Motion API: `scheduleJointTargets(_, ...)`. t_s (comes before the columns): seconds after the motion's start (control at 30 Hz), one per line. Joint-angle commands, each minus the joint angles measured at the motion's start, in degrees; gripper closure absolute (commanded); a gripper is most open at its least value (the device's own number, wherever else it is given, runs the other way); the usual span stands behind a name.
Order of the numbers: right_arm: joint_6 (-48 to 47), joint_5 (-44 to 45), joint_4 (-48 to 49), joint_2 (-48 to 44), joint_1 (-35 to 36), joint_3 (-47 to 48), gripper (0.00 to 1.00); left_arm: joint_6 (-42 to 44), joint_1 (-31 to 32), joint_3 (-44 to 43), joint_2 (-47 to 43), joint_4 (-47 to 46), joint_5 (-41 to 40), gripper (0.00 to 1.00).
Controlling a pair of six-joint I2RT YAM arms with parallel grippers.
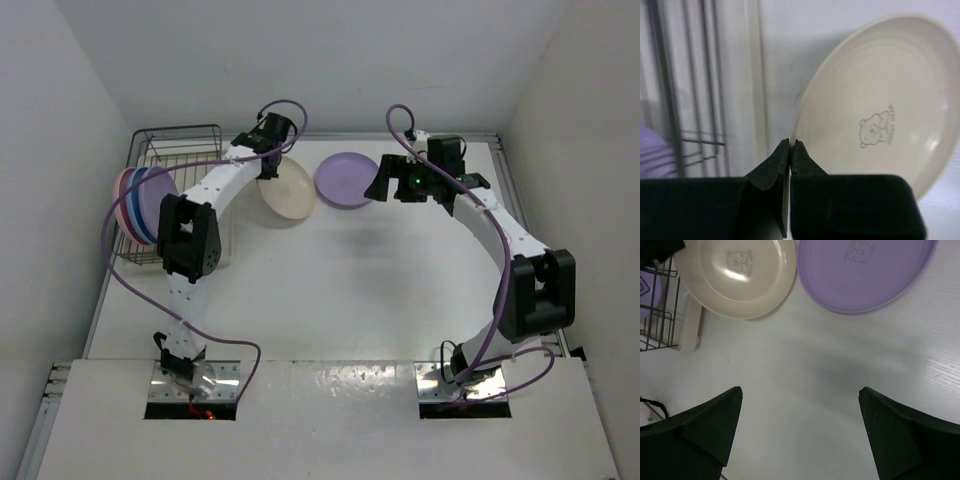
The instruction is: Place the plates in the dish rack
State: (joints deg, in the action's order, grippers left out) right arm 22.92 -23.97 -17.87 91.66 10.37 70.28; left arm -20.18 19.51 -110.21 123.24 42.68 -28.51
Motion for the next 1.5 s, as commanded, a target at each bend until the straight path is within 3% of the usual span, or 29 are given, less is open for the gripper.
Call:
scheduleJointTargets(0.0, 0.29, 1.91, 3.90, -4.02, -0.44, -1.37, 0.00, 12.52, -0.60, -7.01, -6.25, 0.13, -5.67, 1.00)
scheduleJointTargets(0.17, -0.15, 3.66, 4.95, -5.43, -0.53, -3.57, 0.00, 31.37, -0.09, -16.07, -10.99, -2.32, -13.56, 1.00)
scheduleJointTargets(0.2, -0.24, 3.92, 4.86, -5.61, -0.35, -4.09, 0.00, 34.83, -0.08, -16.09, -12.05, -3.38, -18.29, 1.00)
scheduleJointTargets(0.33, -0.24, 5.50, 7.05, -6.84, -0.53, -6.90, 0.00, 47.50, -2.01, -9.79, -19.25, -8.48, -24.82, 1.00)
scheduleJointTargets(0.57, -0.42, 9.55, 6.18, -6.32, -0.44, -7.44, 0.00, 56.12, -8.78, 4.73, -32.60, -13.40, -24.93, 1.00)
scheduleJointTargets(0.77, 5.45, 13.42, -0.22, -4.21, -1.66, -7.35, 0.00, 62.02, -11.67, 13.53, -36.57, -17.17, -26.68, 1.00)
scheduleJointTargets(0.97, 7.93, 13.42, -1.56, -5.88, -2.72, -14.29, 0.00, 64.21, -13.18, 20.55, -39.47, -19.20, -23.70, 1.00)
scheduleJointTargets(1.37, 1.52, 15.18, -0.76, -12.47, -2.02, -20.36, 0.00, 81.17, -14.23, 36.46, -42.12, -41.16, -26.85, 1.00)
scheduleJointTargets(1.47, 1.69, 15.00, -0.68, -12.12, -2.02, -19.66, 0.00, 89.94, -11.78, 40.60, -42.12, -52.31, -30.54, 1.00)
